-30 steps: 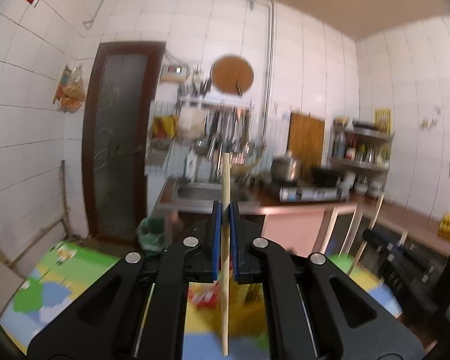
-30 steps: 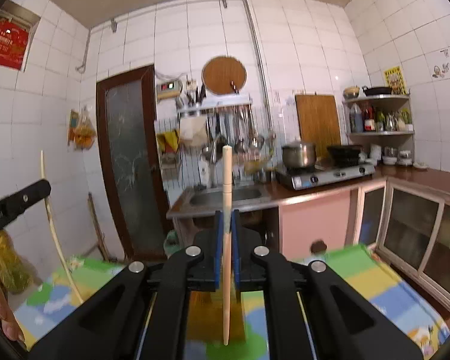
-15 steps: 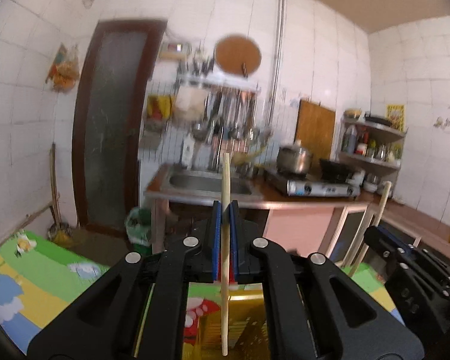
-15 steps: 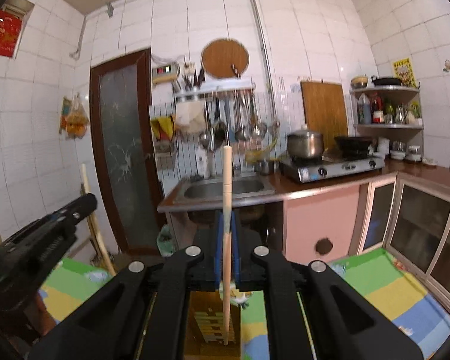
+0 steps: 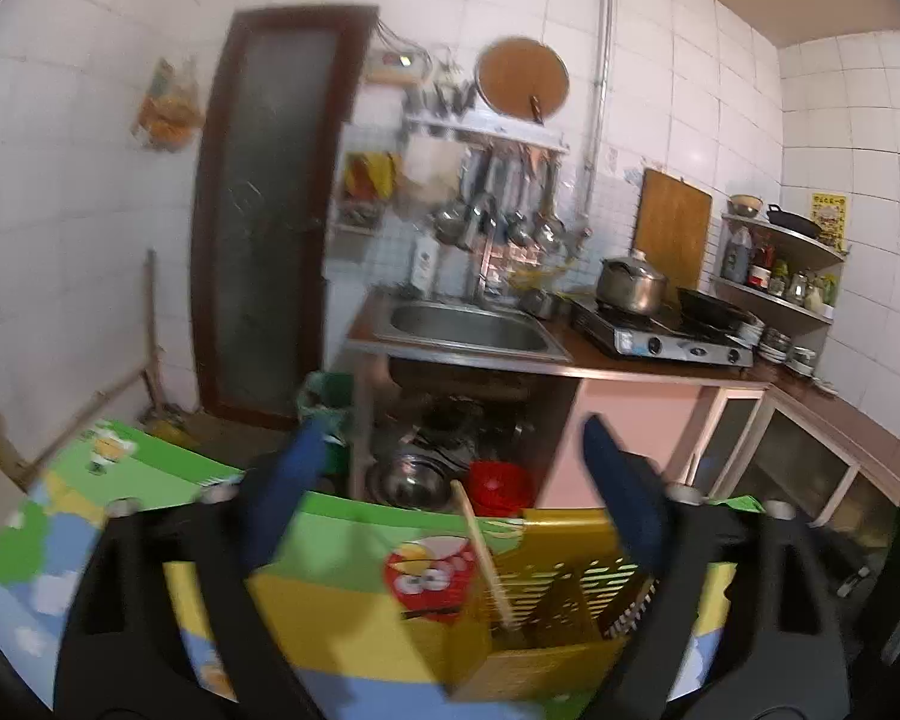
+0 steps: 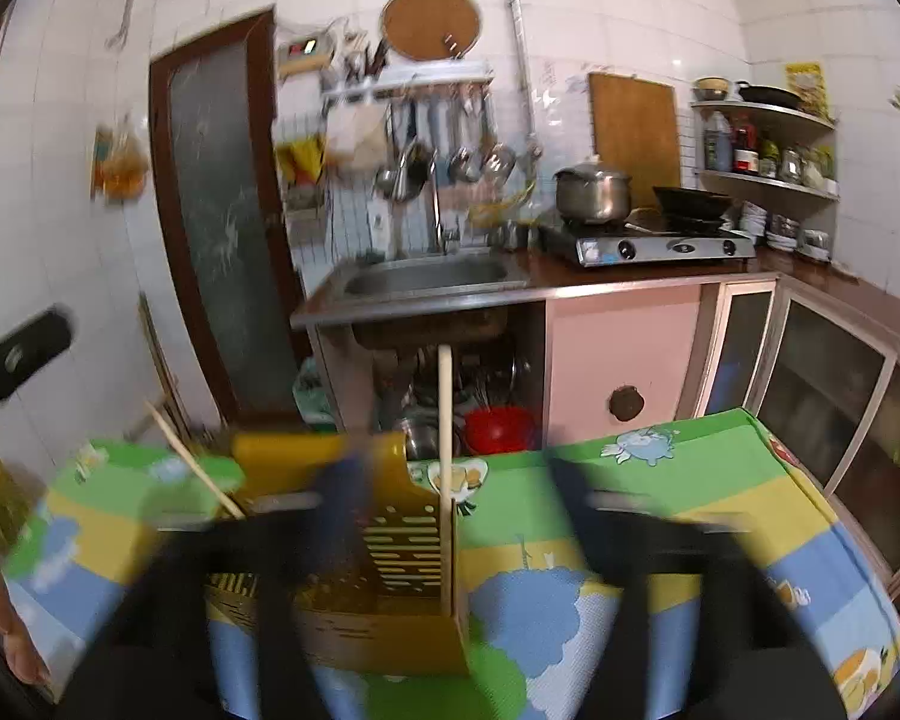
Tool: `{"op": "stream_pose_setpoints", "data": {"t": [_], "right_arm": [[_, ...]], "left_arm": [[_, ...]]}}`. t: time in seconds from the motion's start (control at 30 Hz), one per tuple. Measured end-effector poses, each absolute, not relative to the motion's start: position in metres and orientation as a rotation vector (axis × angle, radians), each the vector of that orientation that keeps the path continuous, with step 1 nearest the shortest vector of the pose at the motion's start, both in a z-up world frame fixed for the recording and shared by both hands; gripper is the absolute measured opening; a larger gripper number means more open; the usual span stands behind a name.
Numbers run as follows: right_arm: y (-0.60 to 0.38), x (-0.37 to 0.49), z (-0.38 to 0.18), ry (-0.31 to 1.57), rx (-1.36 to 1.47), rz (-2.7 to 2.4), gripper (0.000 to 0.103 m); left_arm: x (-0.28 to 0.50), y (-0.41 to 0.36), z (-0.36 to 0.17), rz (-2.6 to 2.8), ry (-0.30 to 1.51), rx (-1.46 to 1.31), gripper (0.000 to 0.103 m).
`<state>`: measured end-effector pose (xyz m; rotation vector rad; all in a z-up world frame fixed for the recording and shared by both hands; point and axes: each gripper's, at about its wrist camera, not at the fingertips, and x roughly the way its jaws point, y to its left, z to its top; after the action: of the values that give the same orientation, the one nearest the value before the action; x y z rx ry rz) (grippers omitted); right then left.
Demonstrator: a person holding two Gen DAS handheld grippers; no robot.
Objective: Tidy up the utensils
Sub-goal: 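Drop the chopstick into the caddy by opening the right gripper, then return the right gripper to the table and close on another chopstick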
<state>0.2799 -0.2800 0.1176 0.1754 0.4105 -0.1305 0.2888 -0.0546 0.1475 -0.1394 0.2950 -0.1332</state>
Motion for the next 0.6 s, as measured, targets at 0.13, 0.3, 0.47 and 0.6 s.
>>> {"op": "stream_pose_setpoints", "data": {"t": [0.13,0.3,0.47,0.6], "right_arm": [[-0.280,0.249,0.139,0.411,0.157,-0.152,0.076],[-0.274,0.212,0.138,0.474,0.126,-0.169,0.080],[-0.262,0.185,0.100,0.567,0.109,-0.192,0.080],[-0.251,0.176,0.061,0.653,0.113,-0.187,0.080]], "left_arm": [[0.261,-0.032,0.156,-0.125,0.345,-0.131,0.098],[0.231,-0.014,0.132,-0.095,0.414,-0.087,0.098],[0.213,-0.002,0.085,-0.099,0.531,-0.053,0.098],[0.207,0.007,0.041,-0.091,0.626,-0.044,0.098]]}}
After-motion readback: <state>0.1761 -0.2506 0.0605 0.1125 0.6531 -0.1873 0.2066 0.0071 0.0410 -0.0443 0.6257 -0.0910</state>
